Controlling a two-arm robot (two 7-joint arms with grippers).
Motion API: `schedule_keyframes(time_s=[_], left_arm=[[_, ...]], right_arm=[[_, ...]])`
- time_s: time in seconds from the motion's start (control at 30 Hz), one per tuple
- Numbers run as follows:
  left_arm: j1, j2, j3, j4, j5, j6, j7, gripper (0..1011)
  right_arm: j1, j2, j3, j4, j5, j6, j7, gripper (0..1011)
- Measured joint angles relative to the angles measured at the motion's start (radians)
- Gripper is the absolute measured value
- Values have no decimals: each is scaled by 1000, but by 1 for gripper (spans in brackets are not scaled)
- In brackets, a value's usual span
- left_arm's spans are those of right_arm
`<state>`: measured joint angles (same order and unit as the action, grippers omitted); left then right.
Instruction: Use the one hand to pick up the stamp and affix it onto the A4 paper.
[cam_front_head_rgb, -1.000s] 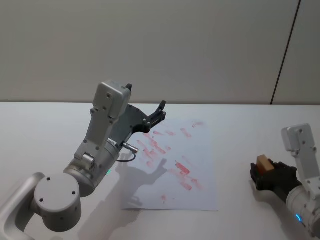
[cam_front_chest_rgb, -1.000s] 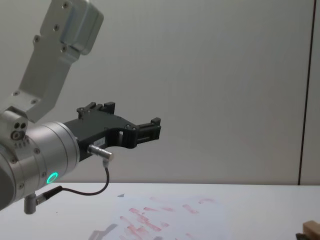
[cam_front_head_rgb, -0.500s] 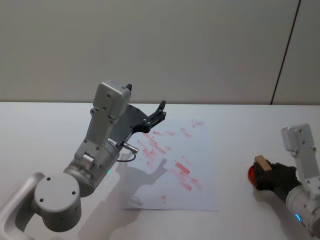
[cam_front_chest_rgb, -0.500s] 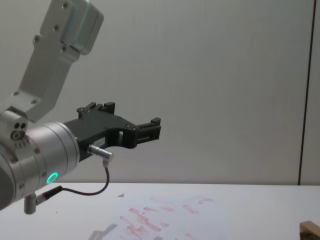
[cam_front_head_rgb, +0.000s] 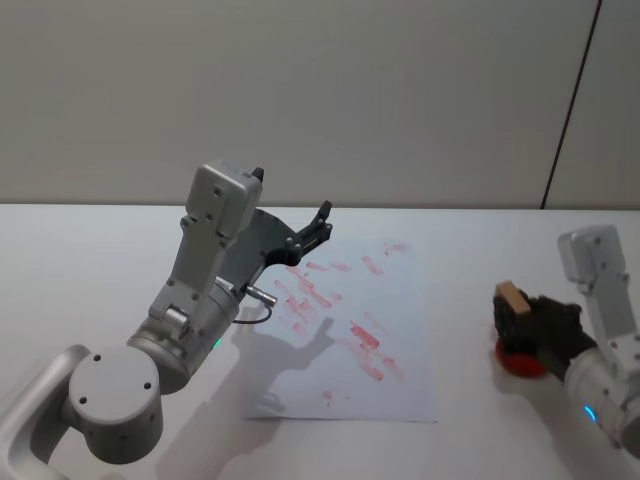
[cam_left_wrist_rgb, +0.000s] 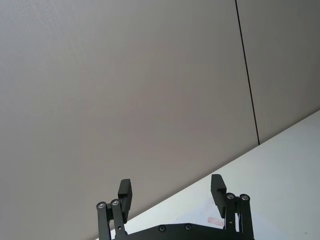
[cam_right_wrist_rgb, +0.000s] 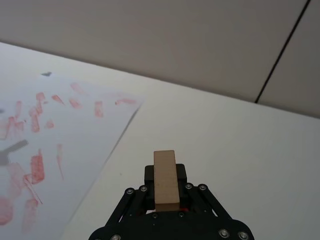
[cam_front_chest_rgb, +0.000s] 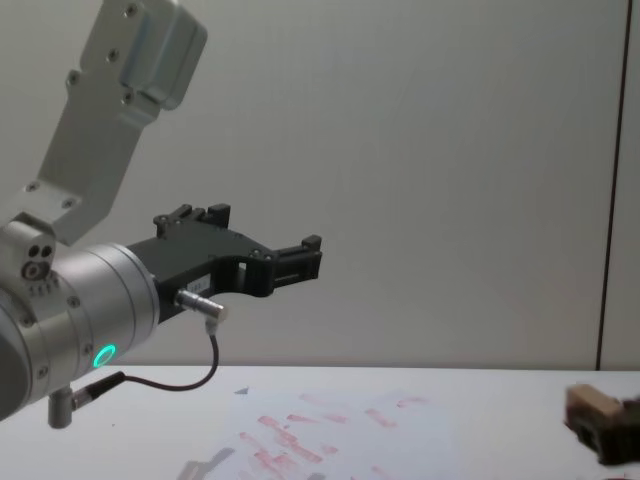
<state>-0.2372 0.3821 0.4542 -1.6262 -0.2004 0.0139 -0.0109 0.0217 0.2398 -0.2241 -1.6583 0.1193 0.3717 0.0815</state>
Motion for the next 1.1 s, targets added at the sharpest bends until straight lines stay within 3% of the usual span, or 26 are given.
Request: schedule_keyframes(time_s=[0.53,0.73,1.1], left_arm=[[0,0,0,0,0,0,0,1003],[0,0,0,0,0,0,0,1003],[0,0,0,0,0,0,0,1003]], right_arm=[[117,-53,-32,44,-39,-53,178,220],[193,-97,-58,122,-63,-50,270,221],[308,-167,-104,287,-123,-13,379,220]])
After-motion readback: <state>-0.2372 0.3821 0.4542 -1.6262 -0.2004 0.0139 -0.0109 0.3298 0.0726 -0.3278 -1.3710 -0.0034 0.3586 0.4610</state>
